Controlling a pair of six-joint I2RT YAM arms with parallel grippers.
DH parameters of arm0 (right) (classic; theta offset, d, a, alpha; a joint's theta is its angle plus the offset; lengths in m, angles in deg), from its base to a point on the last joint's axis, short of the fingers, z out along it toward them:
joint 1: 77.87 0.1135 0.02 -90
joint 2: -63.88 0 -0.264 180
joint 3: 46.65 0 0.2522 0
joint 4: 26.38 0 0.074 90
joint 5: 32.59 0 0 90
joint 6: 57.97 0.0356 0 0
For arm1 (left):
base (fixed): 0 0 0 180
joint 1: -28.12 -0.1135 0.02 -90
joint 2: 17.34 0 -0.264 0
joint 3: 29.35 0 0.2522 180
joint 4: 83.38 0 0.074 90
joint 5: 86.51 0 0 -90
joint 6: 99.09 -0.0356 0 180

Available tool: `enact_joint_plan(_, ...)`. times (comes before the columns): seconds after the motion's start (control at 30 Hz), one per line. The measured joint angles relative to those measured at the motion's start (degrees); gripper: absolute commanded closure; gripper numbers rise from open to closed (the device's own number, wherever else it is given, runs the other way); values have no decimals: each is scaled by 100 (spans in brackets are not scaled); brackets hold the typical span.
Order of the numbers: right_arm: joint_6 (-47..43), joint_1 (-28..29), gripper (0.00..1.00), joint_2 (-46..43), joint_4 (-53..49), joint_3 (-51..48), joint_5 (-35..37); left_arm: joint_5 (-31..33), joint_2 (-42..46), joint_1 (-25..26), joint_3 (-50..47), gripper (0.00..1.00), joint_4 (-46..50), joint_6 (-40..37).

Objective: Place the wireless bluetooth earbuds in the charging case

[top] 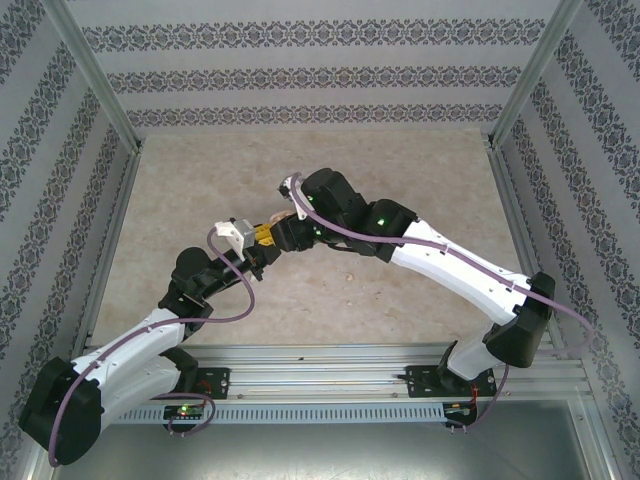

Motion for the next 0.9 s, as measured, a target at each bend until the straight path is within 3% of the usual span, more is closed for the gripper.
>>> enact_joint_plan(0.43, -109, -87, 65, 0, -166, 55, -7, 0, 26, 0, 0, 100, 26, 0)
enact_joint_plan(0.9, -149, -179, 63, -9, -186, 55, -50, 2, 57, 0, 0, 100, 85, 0)
